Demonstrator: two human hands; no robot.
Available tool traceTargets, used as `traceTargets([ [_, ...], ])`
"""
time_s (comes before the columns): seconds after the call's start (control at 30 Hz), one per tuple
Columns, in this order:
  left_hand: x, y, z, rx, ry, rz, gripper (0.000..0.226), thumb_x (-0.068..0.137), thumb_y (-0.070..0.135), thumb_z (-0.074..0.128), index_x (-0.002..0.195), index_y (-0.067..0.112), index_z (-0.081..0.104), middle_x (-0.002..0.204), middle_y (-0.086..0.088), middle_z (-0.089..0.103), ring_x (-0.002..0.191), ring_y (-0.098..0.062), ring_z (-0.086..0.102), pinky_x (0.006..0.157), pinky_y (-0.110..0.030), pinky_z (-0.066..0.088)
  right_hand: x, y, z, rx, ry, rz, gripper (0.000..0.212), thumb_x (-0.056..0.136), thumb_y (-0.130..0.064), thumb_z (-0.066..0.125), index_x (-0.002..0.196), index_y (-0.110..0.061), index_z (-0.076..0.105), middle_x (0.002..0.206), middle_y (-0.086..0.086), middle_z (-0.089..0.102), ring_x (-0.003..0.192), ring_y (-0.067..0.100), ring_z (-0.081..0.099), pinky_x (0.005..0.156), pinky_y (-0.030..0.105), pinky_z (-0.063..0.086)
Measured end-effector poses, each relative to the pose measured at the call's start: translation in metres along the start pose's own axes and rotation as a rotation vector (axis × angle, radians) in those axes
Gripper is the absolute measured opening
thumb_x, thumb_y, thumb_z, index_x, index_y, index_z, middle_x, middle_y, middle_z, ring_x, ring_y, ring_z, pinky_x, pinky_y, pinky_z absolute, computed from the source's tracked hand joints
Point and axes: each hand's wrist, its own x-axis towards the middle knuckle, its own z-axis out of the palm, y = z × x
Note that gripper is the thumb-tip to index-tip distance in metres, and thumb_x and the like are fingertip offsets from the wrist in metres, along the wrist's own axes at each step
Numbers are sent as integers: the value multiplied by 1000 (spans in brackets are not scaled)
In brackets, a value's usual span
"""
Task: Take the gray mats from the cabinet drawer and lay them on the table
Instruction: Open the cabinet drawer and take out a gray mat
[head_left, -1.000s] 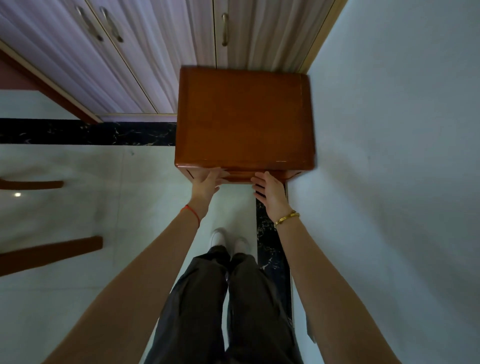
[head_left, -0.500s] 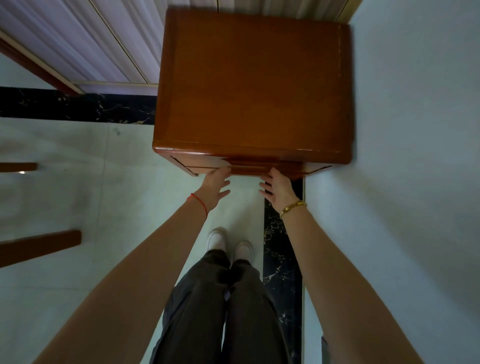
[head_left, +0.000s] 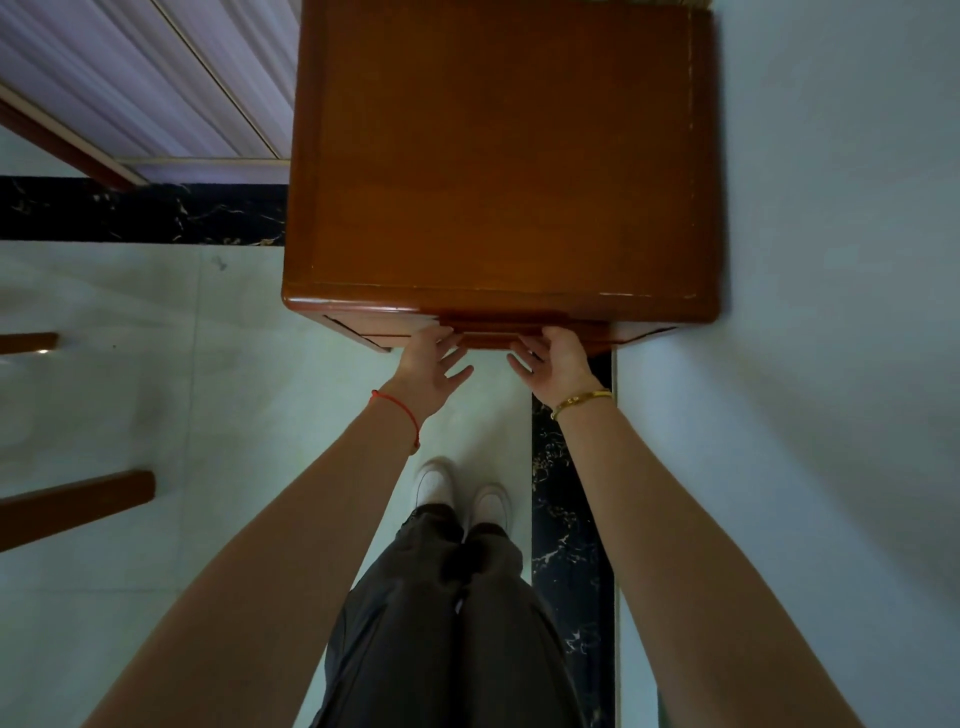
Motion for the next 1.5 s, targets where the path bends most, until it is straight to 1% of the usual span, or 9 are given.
traceTargets([
  [0.13, 5, -1, -3, -13, -4, -12, 23, 101, 12, 40, 121, 12, 52, 115, -6, 63, 126, -27, 52, 110, -50, 42, 2, 2, 0, 10, -5, 6, 30, 99, -14, 40, 128, -10, 48, 108, 10, 61, 116, 27, 58, 89, 39, 49],
  [0.23, 3, -5, -5, 16, -3, -8, 33, 102, 12, 39, 132, 11, 51, 123, -6, 61, 120, -25, 52, 109, -48, 43, 3, 8, -4, 1, -15, 6, 26, 99, -13, 39, 123, -11, 48, 101, 8, 63, 116, 27, 57, 97, 40, 47],
  [0.57, -28, -40, -28, 3, 40, -63, 35, 103, 14, 41, 137, 11, 48, 135, -10, 58, 120, -29, 53, 108, -50, 44, -24, 40, -34, -50, -36, 35, 40, 99, -26, 47, 136, -12, 47, 133, 11, 56, 121, 28, 53, 102, 40, 44],
  [0.7, -43, -59, -39, 11, 76, -104, 24, 104, 15, 40, 127, 12, 49, 137, -12, 57, 127, -33, 53, 109, -51, 43, -38, 58, -50, -63, -16, 67, 40, 99, -25, 46, 137, -14, 46, 134, 10, 56, 125, 29, 51, 101, 40, 45],
  [0.83, -57, -79, -56, 46, 71, -152, 37, 106, 20, 38, 141, 9, 43, 143, -13, 53, 133, -36, 50, 110, -50, 41, -51, 77, -65, -62, 23, 122, 39, 98, -24, 45, 136, -13, 47, 131, 11, 58, 120, 28, 54, 98, 38, 46],
  [1.13, -82, -106, -76, 100, 58, -178, 42, 105, 25, 38, 143, 7, 40, 145, -13, 52, 131, -35, 52, 106, -45, 43, -71, 101, -87, -16, 82, 231, 38, 98, -21, 45, 132, -6, 48, 125, 13, 57, 96, 25, 58, 91, 38, 47],
  [1.37, -90, -99, -72, 207, 84, -183, 43, 106, 29, 38, 142, 6, 42, 144, -13, 52, 133, -36, 49, 113, -47, 39, -73, 91, -90, -60, 63, 279, 38, 97, -25, 48, 129, -5, 47, 125, 17, 57, 108, 30, 56, 96, 45, 47],
  [1.43, -93, -95, -71, 332, 110, -187, 41, 105, 30, 41, 136, 5, 50, 137, -14, 58, 128, -36, 55, 109, -45, 44, -77, 82, -89, -145, 87, 316, 35, 96, -20, 49, 127, -2, 47, 121, 20, 57, 110, 34, 57, 92, 46, 51],
  [1.5, -96, -86, -68, 513, 128, -154, 40, 103, 32, 44, 122, 2, 62, 123, -18, 67, 109, -33, 65, 90, -38, 55, -81, 70, -86, -319, 103, 330, 32, 98, -19, 46, 120, 3, 52, 106, 19, 63, 98, 31, 63, 79, 40, 55],
])
